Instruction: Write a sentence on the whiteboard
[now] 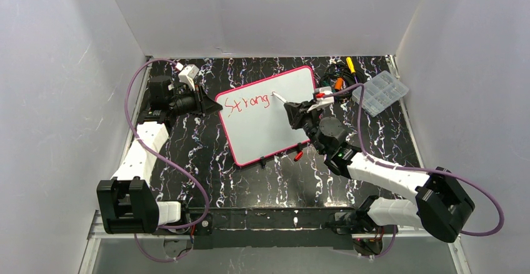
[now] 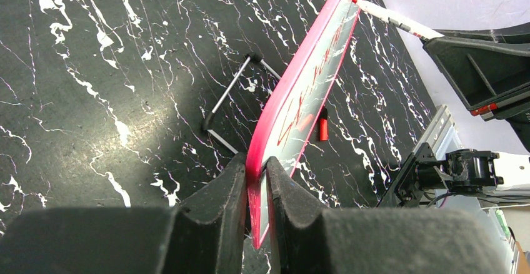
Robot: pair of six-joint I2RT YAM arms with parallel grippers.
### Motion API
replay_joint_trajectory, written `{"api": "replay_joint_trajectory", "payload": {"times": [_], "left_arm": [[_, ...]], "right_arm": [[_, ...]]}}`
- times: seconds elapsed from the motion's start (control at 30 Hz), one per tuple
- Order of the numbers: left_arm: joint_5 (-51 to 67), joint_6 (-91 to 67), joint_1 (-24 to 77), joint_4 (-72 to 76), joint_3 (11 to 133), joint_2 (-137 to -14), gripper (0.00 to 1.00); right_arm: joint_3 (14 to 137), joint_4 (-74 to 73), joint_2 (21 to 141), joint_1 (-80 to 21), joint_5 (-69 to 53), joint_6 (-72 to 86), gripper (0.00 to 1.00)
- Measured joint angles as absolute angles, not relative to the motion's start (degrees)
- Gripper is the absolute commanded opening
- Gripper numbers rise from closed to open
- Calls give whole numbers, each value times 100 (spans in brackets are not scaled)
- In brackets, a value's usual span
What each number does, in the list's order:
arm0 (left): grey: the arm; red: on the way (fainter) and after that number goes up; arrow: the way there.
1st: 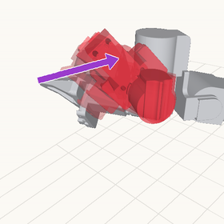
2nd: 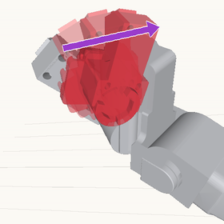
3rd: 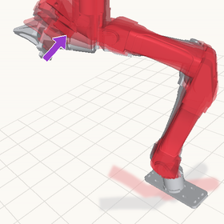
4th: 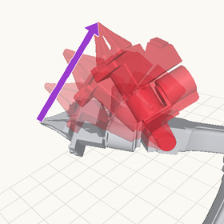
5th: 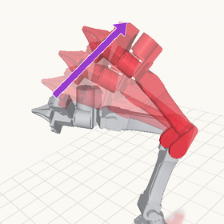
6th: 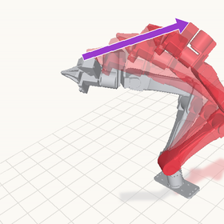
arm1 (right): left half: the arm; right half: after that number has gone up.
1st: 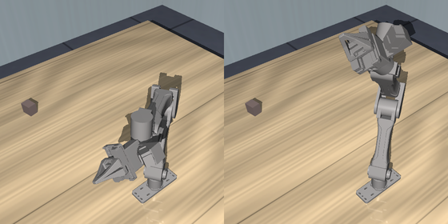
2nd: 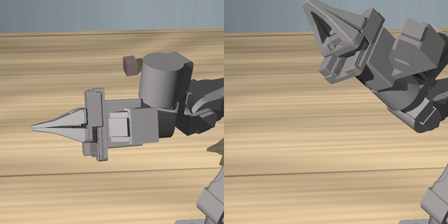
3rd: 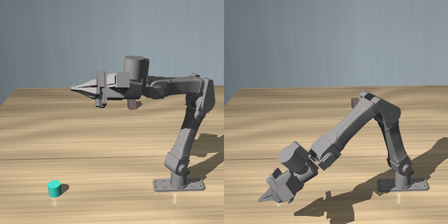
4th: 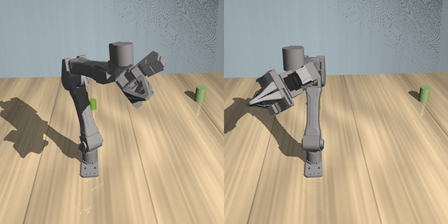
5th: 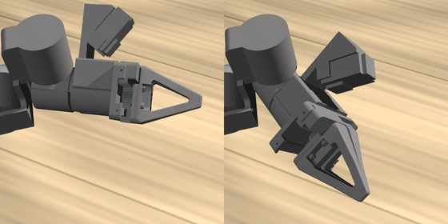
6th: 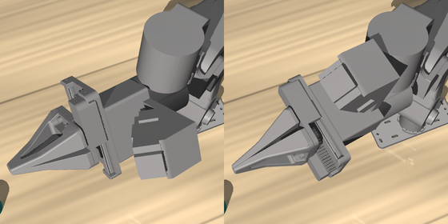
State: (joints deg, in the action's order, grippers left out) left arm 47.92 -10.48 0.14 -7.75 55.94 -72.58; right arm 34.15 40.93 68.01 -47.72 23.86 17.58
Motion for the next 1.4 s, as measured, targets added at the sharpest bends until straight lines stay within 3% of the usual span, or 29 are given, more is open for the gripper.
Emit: {"api": "replay_joint_trajectory", "payload": {"times": [1.4], "left_arm": [[4807, -1048, 14, -775, 5594, -7258, 0]], "right_arm": [[3260, 3614, 6357, -4772, 2405, 1793, 1]]}}
